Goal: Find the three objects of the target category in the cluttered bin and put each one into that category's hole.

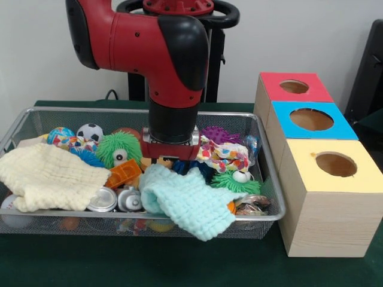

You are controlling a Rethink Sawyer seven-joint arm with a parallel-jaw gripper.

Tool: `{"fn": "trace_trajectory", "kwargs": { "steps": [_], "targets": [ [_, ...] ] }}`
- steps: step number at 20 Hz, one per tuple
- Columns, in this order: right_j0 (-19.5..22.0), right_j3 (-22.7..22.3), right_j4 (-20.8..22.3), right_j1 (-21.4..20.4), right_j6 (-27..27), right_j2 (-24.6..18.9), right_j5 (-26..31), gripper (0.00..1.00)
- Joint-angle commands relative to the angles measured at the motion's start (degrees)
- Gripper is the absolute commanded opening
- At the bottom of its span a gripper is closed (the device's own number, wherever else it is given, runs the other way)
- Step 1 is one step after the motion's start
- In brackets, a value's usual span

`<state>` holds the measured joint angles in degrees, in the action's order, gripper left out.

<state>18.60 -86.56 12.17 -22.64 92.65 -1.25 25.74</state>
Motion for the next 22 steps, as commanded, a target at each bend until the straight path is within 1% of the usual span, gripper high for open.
{"fn": "trace_trajectory", "kwargs": {
  "steps": [1, 5, 9, 15, 17, 22],
  "targets": [
    [-0.04, 6.36, -2.23, 1.92, 4.71, -4.73, 2.81, 1.0],
    [-0.04, 5.79, -1.79, 1.81, 4.91, -4.68, 2.11, 1.0],
    [-0.28, 5.7, -0.94, 2.73, 5.04, -4.03, 0.74, 1.0],
    [-0.05, 4.98, 0.62, 5.71, 5.83, -3.53, -4.71, 1.0],
    [-0.45, 5.0, 0.81, 5.98, 6.18, -3.11, -5.06, 1.0],
    [-0.99, 6.15, 1.07, 6.85, 5.76, -2.47, -3.89, 1.0]
  ]
}}
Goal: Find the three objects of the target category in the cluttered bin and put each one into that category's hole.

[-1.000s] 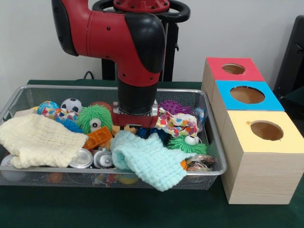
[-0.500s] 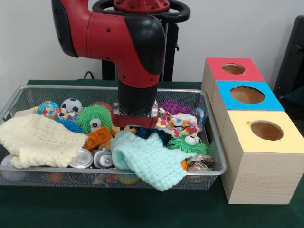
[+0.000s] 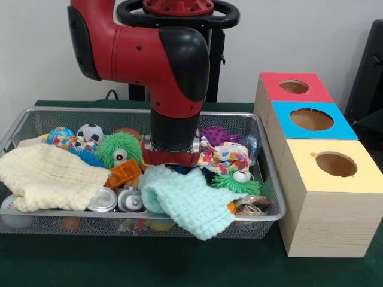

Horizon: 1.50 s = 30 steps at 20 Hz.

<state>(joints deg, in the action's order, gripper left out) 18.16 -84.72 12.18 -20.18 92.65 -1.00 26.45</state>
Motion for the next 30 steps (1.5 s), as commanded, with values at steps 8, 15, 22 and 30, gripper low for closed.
{"fn": "trace_trajectory", "kwargs": {
  "steps": [8, 15, 22, 30],
  "targets": [
    [-0.69, 6.97, 1.06, 7.18, 5.39, -2.66, -5.11, 1.0],
    [-0.57, 6.68, 1.06, 6.81, 4.81, -3.17, -5.13, 0.0],
    [-0.72, 6.43, 0.84, 6.74, 5.09, -2.87, -4.84, 0.0],
    [-1.38, 7.03, 0.29, 6.89, 5.6, -2.28, -4.01, 0.0]
  ]
}}
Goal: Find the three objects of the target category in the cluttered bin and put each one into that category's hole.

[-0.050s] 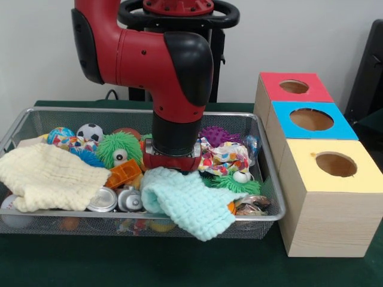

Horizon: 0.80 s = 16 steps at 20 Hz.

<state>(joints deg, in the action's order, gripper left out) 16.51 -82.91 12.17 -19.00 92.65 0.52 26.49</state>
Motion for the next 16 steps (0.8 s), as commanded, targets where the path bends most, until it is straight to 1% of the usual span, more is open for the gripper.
{"fn": "trace_trajectory", "kwargs": {
  "steps": [1, 6, 16],
  "targets": [
    [0.23, 5.18, 0.18, 5.63, 5.7, -3.75, -3.93, 0.0],
    [0.45, 3.68, -0.3, 4.63, 6.54, -3.83, -4.8, 0.0],
    [1.64, -1.15, -0.28, 1.62, 6.88, -4.4, -5.87, 0.0]
  ]
}}
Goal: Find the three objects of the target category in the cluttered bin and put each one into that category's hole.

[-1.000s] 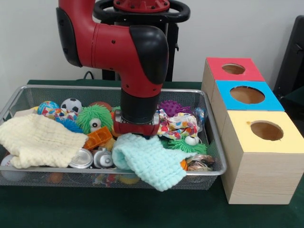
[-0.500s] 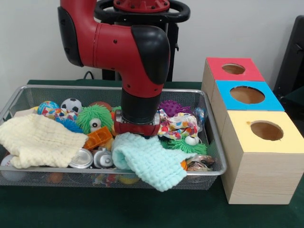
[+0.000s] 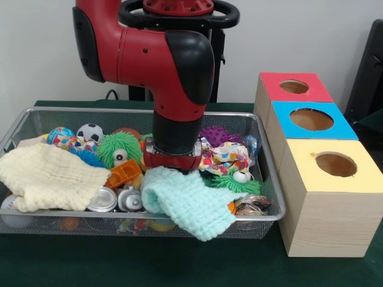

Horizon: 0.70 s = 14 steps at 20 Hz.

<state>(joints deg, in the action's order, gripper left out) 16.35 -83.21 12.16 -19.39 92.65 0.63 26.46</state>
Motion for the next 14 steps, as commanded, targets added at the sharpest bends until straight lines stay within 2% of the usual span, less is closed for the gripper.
{"fn": "trace_trajectory", "kwargs": {
  "steps": [1, 14],
  "targets": [
    [1.96, -1.78, -0.01, 1.62, 6.86, -4.5, -6.27, 0.0],
    [2.69, -8.5, 1.12, -1.15, 7.51, -4.18, -9.92, 0.0]
  ]
}}
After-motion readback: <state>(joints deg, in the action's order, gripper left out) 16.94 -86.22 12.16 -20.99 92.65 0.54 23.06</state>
